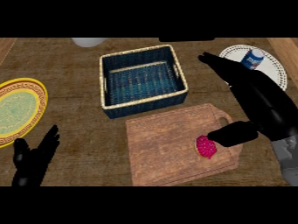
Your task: Pick the cupcake from the cutting board and place it in the basket
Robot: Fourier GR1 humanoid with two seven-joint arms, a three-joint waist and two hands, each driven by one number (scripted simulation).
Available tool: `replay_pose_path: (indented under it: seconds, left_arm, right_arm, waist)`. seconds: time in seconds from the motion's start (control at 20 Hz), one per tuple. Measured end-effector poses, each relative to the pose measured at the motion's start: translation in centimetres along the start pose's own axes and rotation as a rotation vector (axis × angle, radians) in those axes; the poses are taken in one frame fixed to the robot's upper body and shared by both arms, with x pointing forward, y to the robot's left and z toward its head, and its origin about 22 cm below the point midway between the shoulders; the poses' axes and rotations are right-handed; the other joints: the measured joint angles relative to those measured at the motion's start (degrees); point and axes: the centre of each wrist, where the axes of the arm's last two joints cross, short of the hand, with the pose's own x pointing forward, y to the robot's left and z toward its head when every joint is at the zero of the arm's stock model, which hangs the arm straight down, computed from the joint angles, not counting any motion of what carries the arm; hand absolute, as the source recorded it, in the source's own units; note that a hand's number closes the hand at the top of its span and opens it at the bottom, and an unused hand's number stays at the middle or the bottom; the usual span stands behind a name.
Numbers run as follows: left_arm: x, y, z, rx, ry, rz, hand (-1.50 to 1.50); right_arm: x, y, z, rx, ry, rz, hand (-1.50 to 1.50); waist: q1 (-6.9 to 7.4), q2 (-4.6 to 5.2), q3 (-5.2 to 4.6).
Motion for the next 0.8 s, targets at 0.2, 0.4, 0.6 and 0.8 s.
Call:
replay_pose_path:
  seconds: [0.2, 0.4, 0.6, 0.8]
  left_arm:
    - [0.2, -0.1, 0.0, -0.002, 0.002, -0.003, 0.0]
    - [0.2, -0.1, 0.0, -0.005, -0.005, -0.008, 0.0]
    - [0.5, -0.3, -0.3, -0.017, 0.003, -0.004, 0.0]
    - [0.4, -0.6, -0.4, -0.031, -0.014, -0.007, 0.0]
  right_arm:
    - [1.3, -4.0, 1.5, 0.136, 0.054, 0.104, -1.5]
    - [1.9, -7.2, 2.5, 0.27, 0.102, 0.166, -1.5]
    - [1.9, -9.8, 3.5, 0.344, 0.111, 0.179, -1.5]
    - [1.9, -10.6, 4.4, 0.386, 0.121, 0.176, -1.5]
  waist:
    - [0.01, 0.17, 0.03]
    - [0.42, 0.39, 0.03]
    - [0.87, 0.65, 0.16]
    - [1.45, 0.83, 0.23]
